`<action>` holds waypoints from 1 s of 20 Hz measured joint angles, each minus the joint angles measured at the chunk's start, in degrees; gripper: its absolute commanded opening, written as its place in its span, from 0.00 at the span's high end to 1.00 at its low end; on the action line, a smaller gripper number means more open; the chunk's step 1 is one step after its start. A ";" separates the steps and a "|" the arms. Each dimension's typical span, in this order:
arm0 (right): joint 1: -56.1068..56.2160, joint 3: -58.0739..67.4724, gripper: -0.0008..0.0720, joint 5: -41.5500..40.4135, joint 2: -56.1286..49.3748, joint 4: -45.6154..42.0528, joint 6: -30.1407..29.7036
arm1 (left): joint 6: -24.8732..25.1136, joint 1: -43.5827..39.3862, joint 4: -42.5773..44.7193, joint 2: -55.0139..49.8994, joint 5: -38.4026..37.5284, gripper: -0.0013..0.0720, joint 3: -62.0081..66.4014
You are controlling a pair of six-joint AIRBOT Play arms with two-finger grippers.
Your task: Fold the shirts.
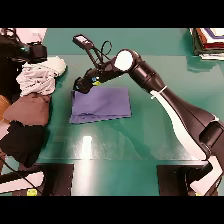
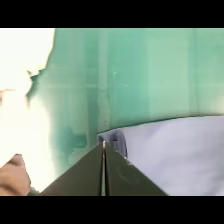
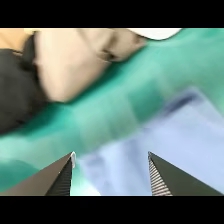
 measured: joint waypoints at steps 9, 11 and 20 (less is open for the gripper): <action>-20.50 -23.47 0.26 13.07 9.14 -10.43 6.51 | 2.05 1.64 -1.81 1.42 -2.78 0.95 0.00; -25.38 -29.59 0.20 11.89 9.29 -5.95 7.80 | 2.10 1.64 -2.27 1.44 -2.80 0.95 0.00; -28.74 -35.63 0.20 9.03 -1.33 21.27 4.79 | 2.25 1.66 -4.57 1.27 -2.08 0.95 0.00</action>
